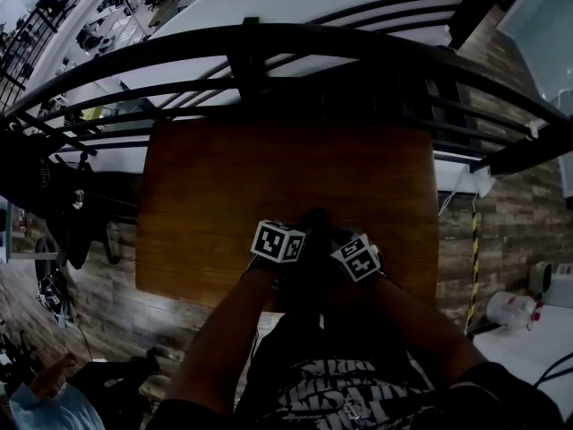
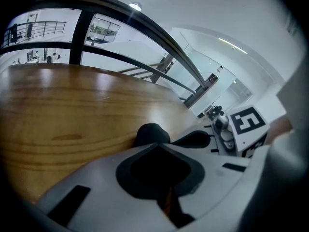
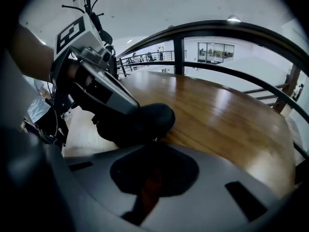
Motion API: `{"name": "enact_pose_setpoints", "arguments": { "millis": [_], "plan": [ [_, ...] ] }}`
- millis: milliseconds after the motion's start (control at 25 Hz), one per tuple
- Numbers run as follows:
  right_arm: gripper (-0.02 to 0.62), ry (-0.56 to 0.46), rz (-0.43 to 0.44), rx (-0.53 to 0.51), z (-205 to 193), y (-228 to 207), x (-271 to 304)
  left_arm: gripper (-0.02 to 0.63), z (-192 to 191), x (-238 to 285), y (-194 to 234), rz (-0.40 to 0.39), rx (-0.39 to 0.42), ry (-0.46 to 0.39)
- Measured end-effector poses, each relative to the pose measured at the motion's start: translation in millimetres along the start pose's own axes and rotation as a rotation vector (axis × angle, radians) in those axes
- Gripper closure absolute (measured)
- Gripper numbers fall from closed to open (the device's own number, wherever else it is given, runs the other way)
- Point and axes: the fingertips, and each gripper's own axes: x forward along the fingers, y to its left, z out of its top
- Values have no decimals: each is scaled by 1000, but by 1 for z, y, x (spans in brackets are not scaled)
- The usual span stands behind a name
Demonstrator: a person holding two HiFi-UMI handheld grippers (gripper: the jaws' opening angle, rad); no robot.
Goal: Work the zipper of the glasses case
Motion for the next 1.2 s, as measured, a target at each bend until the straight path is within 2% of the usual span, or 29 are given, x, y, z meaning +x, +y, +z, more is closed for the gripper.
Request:
{"name": "enact_pose_setpoints", "arguments": {
  "millis": [440, 760, 1000, 1200],
  "plan": [
    [597, 21, 16, -126, 12, -21, 0, 606, 0, 0, -2, 14, 14, 0],
    [597, 61, 68, -364, 19, -34, 10, 606, -1, 4, 0, 24, 22, 3],
    [597, 84, 102, -483, 24, -36, 18, 606, -3, 5, 2, 35, 32, 5],
    [596, 89, 174, -477, 25, -37, 20, 606, -2, 6, 2, 47, 39, 1]
  ]
}}
